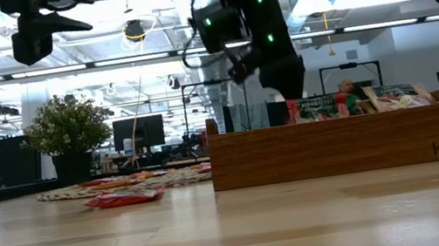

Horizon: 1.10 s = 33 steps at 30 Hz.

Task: Pick & Place Tea
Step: Put the red tea bag into the middle slot of the wooden organizer

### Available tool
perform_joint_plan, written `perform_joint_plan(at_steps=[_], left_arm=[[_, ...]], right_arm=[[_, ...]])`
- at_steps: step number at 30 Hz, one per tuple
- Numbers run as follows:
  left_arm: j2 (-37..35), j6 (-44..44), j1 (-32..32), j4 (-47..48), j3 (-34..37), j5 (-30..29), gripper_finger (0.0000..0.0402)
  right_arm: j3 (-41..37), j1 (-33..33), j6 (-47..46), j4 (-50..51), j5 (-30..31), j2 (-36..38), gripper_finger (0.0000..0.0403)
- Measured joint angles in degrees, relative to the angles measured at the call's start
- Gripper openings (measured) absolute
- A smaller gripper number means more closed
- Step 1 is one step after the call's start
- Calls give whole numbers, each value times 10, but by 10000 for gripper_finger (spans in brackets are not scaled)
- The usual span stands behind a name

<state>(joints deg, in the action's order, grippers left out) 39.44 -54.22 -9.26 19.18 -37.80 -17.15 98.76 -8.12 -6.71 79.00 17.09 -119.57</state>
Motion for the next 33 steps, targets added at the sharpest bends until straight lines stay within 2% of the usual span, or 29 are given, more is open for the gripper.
perform_joint_plan(at_steps=[8, 14, 23, 27, 33], left_arm=[[0, 11, 0, 0, 0, 15, 158], [0, 23, 0, 0, 0, 26, 158], [0, 24, 0, 0, 0, 38, 158], [0, 24, 0, 0, 0, 38, 158], [0, 24, 0, 0, 0, 45, 158]], right_arm=[[97, 59, -47, 110, 58, 1, 0], [149, 138, -88, 110, 68, 16, 0], [166, 258, -199, 110, 74, 13, 0], [166, 291, -248, 110, 85, 13, 0], [166, 326, -262, 110, 87, 12, 0]])
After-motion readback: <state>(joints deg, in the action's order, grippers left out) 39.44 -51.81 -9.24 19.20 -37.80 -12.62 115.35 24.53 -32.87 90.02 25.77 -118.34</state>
